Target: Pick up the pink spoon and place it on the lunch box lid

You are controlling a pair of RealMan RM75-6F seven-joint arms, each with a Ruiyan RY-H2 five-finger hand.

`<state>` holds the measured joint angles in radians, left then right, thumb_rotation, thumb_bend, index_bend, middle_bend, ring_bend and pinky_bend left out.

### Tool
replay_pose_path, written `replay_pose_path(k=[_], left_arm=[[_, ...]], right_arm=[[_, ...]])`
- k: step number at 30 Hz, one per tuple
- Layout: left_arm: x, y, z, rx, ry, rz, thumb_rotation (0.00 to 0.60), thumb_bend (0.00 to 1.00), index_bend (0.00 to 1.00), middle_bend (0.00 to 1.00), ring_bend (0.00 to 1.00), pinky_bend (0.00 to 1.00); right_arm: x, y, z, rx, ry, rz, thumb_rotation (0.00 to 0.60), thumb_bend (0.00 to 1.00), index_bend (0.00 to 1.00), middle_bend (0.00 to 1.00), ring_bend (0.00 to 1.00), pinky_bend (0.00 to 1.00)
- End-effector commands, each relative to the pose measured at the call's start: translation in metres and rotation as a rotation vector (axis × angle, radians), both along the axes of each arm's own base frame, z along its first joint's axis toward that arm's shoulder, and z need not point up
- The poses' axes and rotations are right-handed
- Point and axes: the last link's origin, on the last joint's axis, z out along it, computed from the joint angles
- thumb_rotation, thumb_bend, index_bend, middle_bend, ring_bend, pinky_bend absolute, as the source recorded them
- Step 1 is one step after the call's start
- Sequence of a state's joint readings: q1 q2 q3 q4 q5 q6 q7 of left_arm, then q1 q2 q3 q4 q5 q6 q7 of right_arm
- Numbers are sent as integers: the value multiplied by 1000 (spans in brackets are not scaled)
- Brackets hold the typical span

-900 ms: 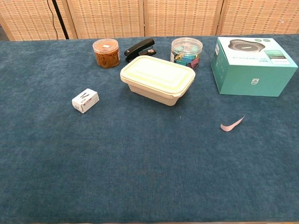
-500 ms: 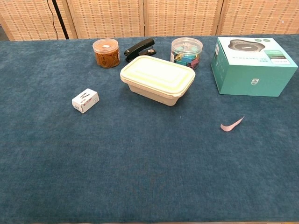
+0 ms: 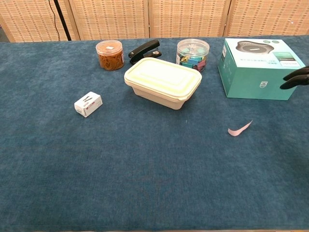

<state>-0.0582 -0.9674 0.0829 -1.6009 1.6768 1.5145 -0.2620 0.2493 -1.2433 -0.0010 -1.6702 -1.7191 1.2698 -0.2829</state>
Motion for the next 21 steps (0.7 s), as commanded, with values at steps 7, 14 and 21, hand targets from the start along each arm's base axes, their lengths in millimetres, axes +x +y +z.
replay_pose_path(k=[7, 14, 21], left_arm=[[-1, 2, 0, -10, 2, 4, 600, 0, 0, 0, 0, 0], [-1, 2, 0, -11, 1, 9, 600, 0, 0, 0, 0, 0], [-1, 4, -2, -16, 2, 14, 600, 0, 0, 0, 0, 0]], right_arm=[[24, -39, -34, 1, 82, 30, 600, 26, 260, 107, 49, 62], [23, -50, -49, -19, 116, 25, 600, 117, 300, 126, 52, 62], [20, -59, -61, -96, 154, 65, 600, 141, 337, 125, 56, 49]])
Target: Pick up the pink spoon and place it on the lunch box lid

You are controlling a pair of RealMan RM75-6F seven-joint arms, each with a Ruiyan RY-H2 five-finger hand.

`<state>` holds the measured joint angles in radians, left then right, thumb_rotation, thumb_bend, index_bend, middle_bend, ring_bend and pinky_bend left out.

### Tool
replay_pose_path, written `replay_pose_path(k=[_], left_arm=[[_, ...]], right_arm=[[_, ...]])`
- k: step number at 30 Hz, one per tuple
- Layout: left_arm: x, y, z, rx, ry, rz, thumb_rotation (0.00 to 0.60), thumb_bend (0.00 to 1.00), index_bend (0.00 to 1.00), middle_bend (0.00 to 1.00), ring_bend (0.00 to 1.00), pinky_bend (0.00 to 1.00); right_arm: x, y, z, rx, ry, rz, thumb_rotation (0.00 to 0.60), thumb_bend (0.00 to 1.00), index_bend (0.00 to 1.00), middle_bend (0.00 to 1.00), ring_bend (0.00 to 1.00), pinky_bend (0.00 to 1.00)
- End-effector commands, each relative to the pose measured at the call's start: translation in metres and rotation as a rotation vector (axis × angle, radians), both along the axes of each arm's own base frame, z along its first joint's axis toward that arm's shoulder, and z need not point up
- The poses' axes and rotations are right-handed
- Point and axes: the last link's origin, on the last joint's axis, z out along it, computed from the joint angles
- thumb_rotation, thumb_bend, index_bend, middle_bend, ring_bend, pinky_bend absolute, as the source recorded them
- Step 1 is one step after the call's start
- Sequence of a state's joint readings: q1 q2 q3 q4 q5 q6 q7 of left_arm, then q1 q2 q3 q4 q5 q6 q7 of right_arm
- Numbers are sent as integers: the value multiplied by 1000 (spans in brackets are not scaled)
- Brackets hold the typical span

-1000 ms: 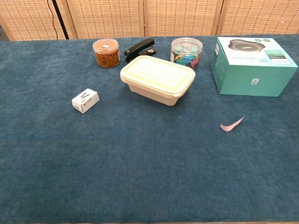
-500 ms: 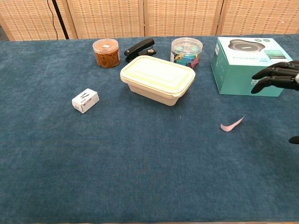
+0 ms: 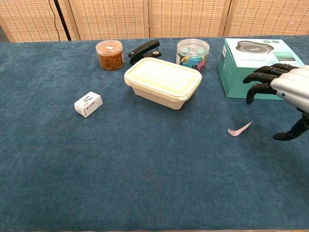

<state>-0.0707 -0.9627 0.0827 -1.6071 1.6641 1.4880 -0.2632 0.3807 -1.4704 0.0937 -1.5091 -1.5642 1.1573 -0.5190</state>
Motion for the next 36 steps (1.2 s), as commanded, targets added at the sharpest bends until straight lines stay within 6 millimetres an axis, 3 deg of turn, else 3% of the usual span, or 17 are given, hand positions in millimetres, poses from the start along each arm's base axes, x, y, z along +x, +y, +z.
replay_pose_path(k=[1, 8, 19, 26, 29, 36], left_arm=[[0, 0, 0, -1, 1, 1, 600, 0, 0, 0, 0, 0], [1, 0, -2, -5, 7, 1, 600, 0, 0, 0, 0, 0], [1, 2, -3, -4, 11, 7, 600, 0, 0, 0, 0, 0], [0, 3, -3, -6, 10, 10, 600, 0, 0, 0, 0, 0], [0, 3, -2, -4, 8, 11, 600, 0, 0, 0, 0, 0], [0, 3, -3, -9, 10, 12, 600, 0, 0, 0, 0, 0]], right_arm=[[0, -5, -5, -35, 7, 25, 600, 150, 345, 124, 56, 46], [-4, -9, -16, -31, 27, 53, 600, 170, 371, 129, 68, 43], [2, -18, -31, 6, 65, 74, 600, 196, 382, 185, 119, 160], [3, -23, -37, 19, 79, 50, 600, 300, 390, 187, 120, 160], [2, -24, -38, 24, 86, 46, 600, 403, 398, 188, 120, 158], [5, -24, -39, 42, 85, 38, 600, 431, 403, 187, 120, 149]])
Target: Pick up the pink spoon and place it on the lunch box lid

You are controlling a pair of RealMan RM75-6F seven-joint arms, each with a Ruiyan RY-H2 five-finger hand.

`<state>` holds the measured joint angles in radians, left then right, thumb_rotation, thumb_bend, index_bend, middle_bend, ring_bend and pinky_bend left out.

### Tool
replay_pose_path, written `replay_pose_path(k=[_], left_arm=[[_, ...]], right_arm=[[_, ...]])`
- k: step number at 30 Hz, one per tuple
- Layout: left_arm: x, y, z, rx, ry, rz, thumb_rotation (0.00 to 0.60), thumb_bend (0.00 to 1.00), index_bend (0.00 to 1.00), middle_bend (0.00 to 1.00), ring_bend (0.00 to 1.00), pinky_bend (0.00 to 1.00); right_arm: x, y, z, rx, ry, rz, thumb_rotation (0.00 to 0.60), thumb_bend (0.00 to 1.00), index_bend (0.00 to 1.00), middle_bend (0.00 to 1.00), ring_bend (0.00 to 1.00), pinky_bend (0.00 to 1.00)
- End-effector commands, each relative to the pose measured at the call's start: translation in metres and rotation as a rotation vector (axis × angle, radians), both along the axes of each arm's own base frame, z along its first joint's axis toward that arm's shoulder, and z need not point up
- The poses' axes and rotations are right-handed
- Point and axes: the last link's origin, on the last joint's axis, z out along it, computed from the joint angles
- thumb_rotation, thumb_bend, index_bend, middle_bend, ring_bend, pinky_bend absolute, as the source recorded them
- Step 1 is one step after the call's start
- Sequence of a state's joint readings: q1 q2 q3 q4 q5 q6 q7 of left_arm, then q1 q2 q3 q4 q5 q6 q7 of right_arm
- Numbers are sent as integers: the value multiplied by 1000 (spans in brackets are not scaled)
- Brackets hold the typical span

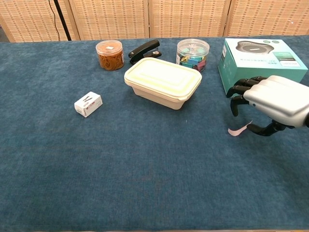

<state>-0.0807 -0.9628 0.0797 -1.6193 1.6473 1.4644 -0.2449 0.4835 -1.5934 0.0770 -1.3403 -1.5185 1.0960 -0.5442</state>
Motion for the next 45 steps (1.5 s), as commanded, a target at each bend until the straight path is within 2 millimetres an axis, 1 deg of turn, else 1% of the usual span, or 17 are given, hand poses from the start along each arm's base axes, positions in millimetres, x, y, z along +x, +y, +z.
replay_pose_path(k=[1, 14, 24, 45], left_arm=[[0, 0, 0, -1, 1, 0, 600, 0, 0, 0, 0, 0], [0, -1, 0, -1, -1, 1, 600, 0, 0, 0, 0, 0], [0, 0, 0, -4, 1, 3, 600, 0, 0, 0, 0, 0], [0, 0, -2, -9, 7, 8, 600, 0, 0, 0, 0, 0]], right_arm=[[1, 0, 0, 7, 0, -4, 600, 431, 405, 187, 120, 145], [0, 0, -4, 18, 15, -14, 600, 431, 433, 186, 120, 133], [-7, -1, -5, 23, 27, -31, 600, 431, 466, 186, 120, 131], [-13, -5, -7, 15, 42, -42, 600, 432, 513, 186, 120, 130]])
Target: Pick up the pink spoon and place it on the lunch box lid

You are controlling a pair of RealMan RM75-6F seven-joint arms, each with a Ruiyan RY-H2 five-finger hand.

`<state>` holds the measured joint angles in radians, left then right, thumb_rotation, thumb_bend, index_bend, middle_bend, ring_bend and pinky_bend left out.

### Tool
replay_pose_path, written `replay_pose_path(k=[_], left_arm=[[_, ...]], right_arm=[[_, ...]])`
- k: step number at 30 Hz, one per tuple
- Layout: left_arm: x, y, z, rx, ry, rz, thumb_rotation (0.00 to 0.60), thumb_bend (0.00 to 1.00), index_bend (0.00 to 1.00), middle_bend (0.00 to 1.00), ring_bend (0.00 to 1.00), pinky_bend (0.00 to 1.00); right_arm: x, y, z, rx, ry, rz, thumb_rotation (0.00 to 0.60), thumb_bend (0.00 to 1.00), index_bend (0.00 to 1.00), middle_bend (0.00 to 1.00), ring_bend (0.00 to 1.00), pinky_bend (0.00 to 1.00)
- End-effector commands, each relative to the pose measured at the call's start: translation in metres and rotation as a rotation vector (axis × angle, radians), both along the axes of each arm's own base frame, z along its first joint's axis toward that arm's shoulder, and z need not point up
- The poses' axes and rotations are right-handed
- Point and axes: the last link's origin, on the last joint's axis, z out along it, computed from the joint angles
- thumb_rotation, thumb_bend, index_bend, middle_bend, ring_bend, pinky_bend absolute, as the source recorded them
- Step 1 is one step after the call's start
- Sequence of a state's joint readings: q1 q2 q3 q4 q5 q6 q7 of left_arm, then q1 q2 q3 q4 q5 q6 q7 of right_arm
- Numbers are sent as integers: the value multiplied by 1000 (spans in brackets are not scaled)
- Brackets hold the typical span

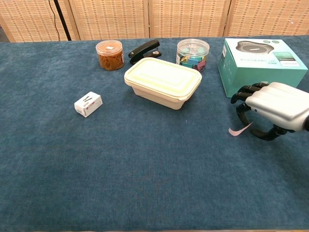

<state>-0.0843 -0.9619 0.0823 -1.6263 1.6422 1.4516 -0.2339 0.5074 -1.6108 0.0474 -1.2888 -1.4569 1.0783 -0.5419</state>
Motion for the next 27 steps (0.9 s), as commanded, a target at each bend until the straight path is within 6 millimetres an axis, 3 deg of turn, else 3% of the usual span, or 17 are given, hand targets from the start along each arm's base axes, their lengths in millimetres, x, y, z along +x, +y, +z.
replay_pose_path(k=[1, 27], left_arm=[[0, 0, 0, 1, 0, 1, 600, 0, 0, 0, 0, 0], [0, -1, -1, -7, 4, -2, 600, 0, 0, 0, 0, 0]], right_arm=[[-1, 0, 0, -3, 6, 3, 600, 433, 514, 186, 120, 130], [0, 2, 8, -21, -18, 13, 600, 467, 571, 192, 120, 130]])
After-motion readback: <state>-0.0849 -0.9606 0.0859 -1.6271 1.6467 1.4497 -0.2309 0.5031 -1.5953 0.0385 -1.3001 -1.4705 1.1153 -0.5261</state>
